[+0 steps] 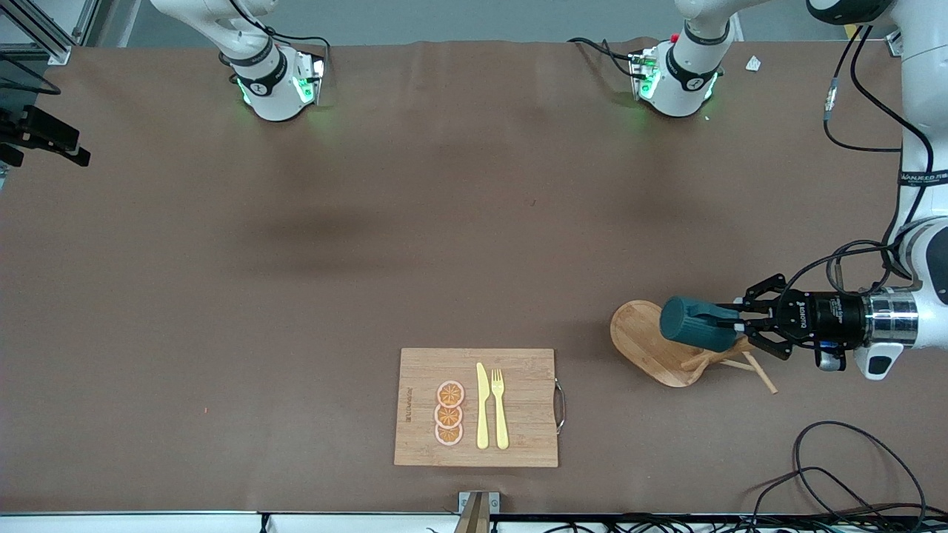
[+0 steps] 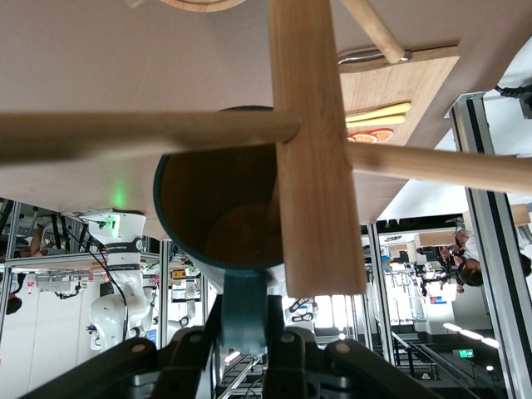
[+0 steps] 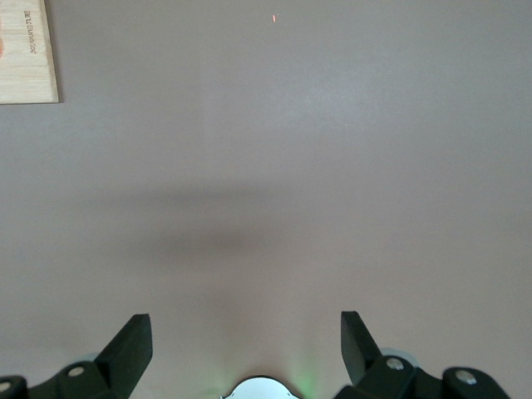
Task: Pass cup and hang on rack
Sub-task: 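Lower the mug handle onto a rack peg with the left gripper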
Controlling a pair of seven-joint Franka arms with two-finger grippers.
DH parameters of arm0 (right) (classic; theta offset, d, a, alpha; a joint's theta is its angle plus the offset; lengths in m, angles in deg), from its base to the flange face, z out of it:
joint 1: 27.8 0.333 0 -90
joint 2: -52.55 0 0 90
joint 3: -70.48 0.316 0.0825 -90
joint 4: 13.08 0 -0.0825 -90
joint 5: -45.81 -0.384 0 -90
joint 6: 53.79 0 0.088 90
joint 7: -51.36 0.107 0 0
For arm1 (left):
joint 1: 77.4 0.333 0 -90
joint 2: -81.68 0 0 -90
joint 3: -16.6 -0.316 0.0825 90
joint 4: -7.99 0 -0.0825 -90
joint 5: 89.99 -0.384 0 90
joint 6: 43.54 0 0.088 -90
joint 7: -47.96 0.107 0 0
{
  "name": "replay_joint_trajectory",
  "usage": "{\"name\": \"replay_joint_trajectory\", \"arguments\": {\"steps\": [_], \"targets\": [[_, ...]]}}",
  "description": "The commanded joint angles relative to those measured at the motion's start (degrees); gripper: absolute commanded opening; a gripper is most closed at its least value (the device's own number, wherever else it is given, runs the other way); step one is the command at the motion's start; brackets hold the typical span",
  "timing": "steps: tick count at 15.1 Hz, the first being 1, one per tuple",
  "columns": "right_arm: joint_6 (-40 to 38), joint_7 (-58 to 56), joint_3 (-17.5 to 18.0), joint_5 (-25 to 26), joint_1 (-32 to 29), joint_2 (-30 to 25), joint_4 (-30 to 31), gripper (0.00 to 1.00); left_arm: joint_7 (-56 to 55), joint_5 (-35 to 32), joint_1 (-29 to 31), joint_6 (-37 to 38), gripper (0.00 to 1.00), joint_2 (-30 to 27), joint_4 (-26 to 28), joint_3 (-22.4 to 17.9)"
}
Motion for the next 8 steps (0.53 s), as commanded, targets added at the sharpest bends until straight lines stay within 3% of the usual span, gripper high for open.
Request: {"name": "replay_joint_trajectory", "arguments": {"steps": [1,8], "targets": [[-0.1,-1.0,0.2,-0.3,-0.7,-1.2,1.0,1.0,2.1,1.6,0.3,1.0,0.02,0.7,-0.9,0.3],[0.5,-1.1,0.2,0.1,-0.6,-1.2,0.7,1.0,3.7,1.7,0.9,1.6,0.06,1.5,-1.0,0.3]]}}
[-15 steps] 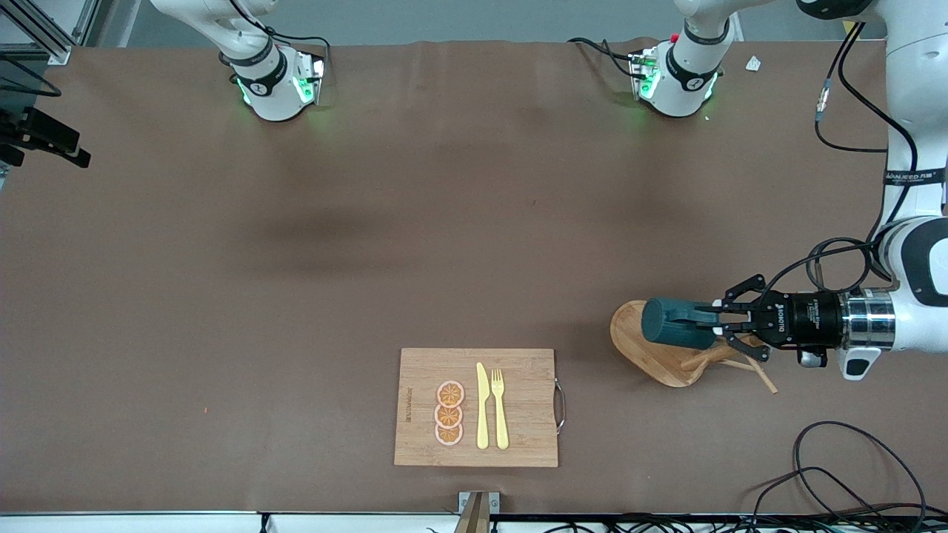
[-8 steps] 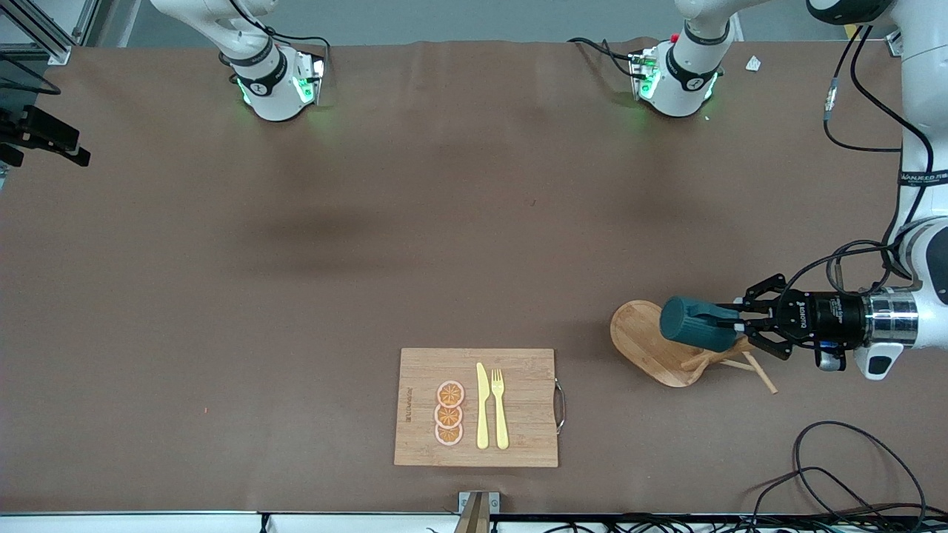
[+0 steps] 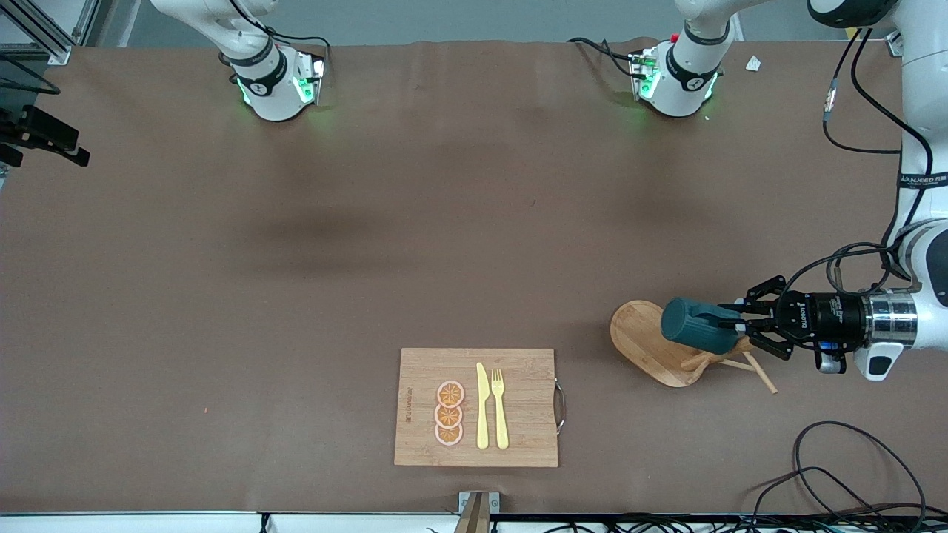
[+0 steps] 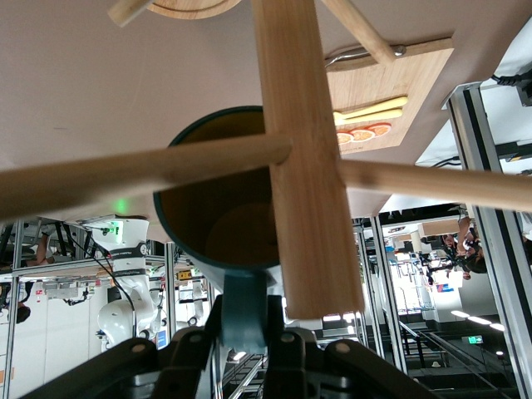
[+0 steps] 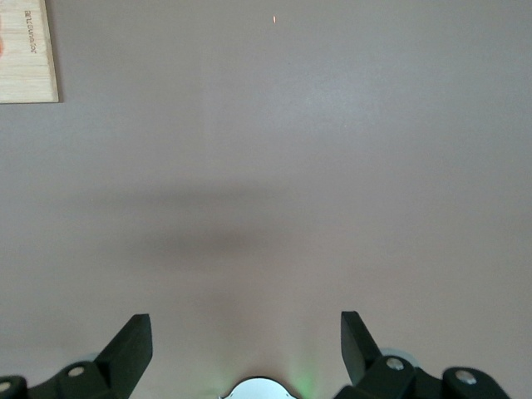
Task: Pass cup and hang on rack
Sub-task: 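Lower the mug handle onto a rack peg with the left gripper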
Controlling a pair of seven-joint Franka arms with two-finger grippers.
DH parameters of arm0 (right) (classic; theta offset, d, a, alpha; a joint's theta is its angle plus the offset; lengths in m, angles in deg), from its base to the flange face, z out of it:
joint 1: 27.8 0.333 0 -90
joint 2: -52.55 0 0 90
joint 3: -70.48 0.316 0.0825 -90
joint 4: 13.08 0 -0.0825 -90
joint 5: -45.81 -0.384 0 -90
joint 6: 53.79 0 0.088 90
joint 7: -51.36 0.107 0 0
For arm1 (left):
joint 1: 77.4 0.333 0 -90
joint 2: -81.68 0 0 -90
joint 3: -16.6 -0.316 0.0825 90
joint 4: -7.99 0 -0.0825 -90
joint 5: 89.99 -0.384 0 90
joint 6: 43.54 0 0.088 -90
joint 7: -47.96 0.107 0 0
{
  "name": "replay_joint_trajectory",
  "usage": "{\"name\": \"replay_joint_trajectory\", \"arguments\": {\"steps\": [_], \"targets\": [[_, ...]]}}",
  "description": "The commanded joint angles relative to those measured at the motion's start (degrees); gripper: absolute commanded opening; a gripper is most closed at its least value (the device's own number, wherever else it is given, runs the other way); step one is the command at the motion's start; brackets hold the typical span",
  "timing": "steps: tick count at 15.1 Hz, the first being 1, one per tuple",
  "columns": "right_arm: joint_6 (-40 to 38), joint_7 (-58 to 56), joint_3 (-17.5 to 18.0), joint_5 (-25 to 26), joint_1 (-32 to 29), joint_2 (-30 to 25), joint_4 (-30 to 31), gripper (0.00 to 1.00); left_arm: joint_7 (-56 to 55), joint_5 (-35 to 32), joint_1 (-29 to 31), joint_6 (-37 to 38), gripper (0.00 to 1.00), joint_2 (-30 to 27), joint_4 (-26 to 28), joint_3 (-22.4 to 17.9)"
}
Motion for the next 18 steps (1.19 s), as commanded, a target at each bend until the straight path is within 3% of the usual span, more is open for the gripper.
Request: {"name": "replay_joint_trajectory", "arguments": {"steps": [1,15,18], "targets": [[0.3,-0.8,0.2,0.0,-0.6,-1.2,0.7,1.0,0.6,1.5,0.6,1.4,0.06,0.7,-1.1,0.3],[0.2,-0.7,0.4,1.3,-0.4,-1.2,0.8,1.0,0.6,1.5,0.9,1.0,0.18,1.4,-1.2,0.1],[0.0,-0.6,0.4,0.8,-0.5,-1.3,1.0,1.0,0.4,1.7,1.0,1.0,0.53,1.3,-1.2,0.0]]}}
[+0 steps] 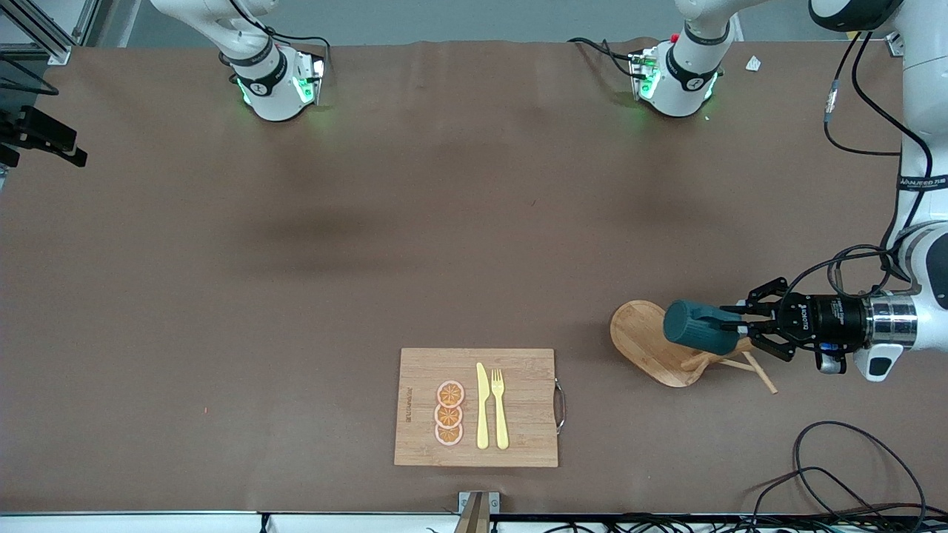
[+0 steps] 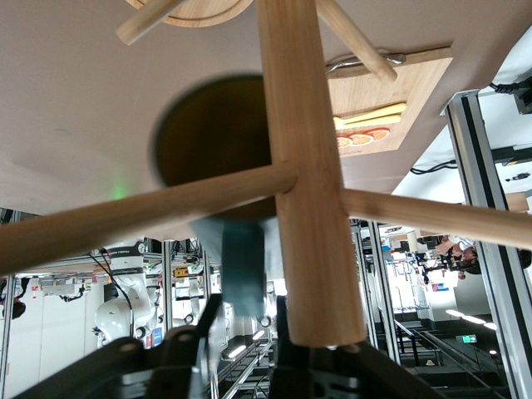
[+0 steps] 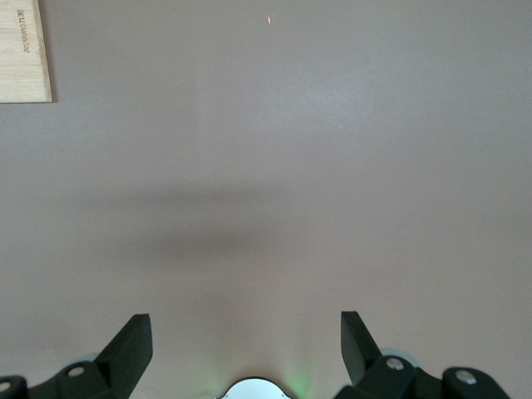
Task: Pass cup and hang on rack
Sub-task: 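Lower the mug handle onto a rack peg with the left gripper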
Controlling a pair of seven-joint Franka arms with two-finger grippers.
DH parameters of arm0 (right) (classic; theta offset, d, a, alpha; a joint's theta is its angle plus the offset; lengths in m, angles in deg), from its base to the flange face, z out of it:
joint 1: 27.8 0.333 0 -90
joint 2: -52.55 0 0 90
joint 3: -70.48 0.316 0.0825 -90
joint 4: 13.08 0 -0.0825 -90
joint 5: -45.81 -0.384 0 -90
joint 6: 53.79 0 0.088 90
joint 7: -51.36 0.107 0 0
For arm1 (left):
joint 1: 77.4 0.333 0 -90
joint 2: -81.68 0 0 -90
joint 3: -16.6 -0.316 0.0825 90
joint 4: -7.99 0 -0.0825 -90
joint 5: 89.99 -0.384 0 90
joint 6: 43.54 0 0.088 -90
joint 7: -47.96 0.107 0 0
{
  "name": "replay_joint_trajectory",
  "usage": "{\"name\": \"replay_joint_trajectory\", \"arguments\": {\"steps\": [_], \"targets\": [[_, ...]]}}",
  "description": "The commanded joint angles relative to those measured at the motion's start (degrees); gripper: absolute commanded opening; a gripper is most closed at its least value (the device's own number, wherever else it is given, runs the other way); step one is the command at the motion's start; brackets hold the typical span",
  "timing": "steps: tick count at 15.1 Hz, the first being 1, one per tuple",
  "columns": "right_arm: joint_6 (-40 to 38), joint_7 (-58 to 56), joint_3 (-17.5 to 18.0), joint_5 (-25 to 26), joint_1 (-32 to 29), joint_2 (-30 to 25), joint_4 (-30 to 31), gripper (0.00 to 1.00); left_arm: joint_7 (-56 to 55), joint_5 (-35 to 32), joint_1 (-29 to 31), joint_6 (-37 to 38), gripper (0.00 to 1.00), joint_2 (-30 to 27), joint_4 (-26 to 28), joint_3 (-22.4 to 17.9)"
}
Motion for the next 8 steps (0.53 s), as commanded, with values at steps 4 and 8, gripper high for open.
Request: {"name": "replay_joint_trajectory", "arguments": {"steps": [4,8], "targets": [[0.1,-0.5,0.5,0.1,-0.4,-1.3,1.1,1.0,0.1,1.8,0.4,1.0,1.0,0.1,-1.2,0.3],[0.2,-0.5,0.5,0.1,-0.4,-1.3,1.1,1.0,-0.3,2.0,0.2,1.0,1.0,-1.9,-2.9,2.1]]}}
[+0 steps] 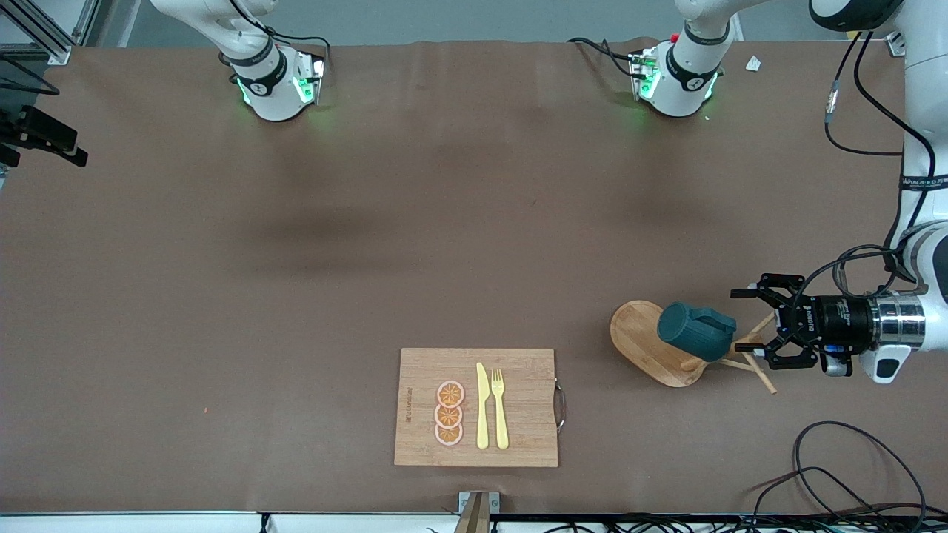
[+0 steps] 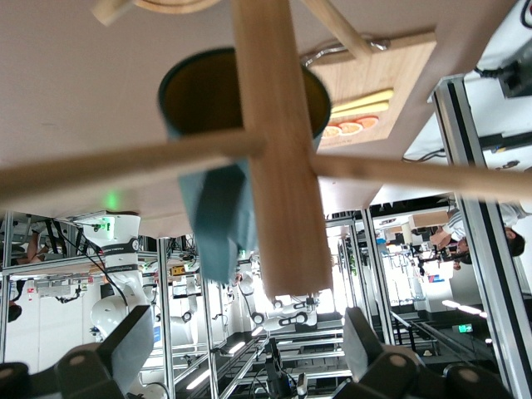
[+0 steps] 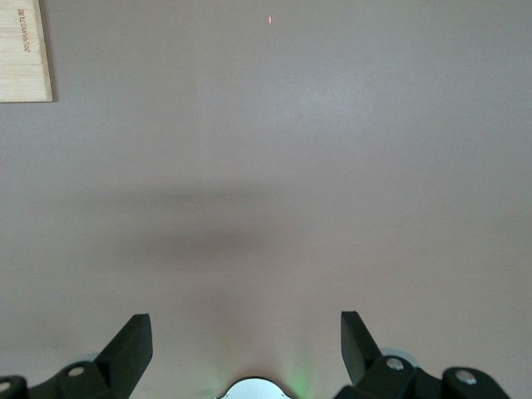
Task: Pass cup and hang on rack
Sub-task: 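Open the left gripper and raise it off the hung mug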
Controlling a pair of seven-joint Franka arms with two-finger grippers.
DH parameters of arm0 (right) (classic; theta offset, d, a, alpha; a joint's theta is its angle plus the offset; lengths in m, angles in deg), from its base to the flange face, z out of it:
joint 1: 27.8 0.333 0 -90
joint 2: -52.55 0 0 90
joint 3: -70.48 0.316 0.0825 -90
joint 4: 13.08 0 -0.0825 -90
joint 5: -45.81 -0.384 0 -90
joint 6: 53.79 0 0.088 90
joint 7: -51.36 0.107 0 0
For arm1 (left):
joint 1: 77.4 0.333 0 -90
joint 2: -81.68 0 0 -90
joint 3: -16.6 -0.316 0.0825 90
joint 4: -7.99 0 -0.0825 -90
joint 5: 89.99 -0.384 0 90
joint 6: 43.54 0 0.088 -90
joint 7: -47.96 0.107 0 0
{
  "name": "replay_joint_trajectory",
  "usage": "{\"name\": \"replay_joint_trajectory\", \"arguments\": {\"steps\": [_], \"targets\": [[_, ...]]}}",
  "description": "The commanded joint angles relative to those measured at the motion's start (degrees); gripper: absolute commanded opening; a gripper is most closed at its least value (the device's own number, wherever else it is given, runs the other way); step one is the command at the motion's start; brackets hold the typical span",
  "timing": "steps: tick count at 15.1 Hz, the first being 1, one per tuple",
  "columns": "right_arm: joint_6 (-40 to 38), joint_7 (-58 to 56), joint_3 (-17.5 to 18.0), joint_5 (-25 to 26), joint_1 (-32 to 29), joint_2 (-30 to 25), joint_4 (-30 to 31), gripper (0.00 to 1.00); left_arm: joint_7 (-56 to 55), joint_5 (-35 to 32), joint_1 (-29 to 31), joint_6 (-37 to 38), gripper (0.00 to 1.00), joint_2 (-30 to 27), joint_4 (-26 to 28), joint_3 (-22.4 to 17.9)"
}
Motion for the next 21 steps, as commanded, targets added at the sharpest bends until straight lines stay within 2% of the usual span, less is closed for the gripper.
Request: {"name": "replay_joint_trajectory", "arguments": {"steps": [1,7,12,19,21], "targets": [[0.2,-0.5,0.3,0.1,-0.4,-1.4,1.1,1.0,-0.3,1.1,0.1,0.9,1.0,-3.0,-1.1,1.6],[-0.1,-0.5,0.3,0.1,-0.4,-1.5,1.1,1.0,0.0,-1.4,-3.7,-0.5,1.0,-9.2,-1.5,1.5],[-0.1,-0.5,0.4,0.1,-0.3,-1.5,1.1,1.0,0.7,-13.1,-9.8,-1.5,1.0,-12.5,-3.8,1.6],[-0.1,-0.5,0.4,0.1,-0.4,-1.5,1.2,1.0,2.1,-38.2,-24.0,-6.9,1.0,-16.1,-3.8,2.4],[-0.1,-0.5,0.4,0.1,-0.4,-1.5,1.1,1.0,2.5,-49.6,-27.9,-6.7,1.0,-17.6,-3.6,2.6]]}}
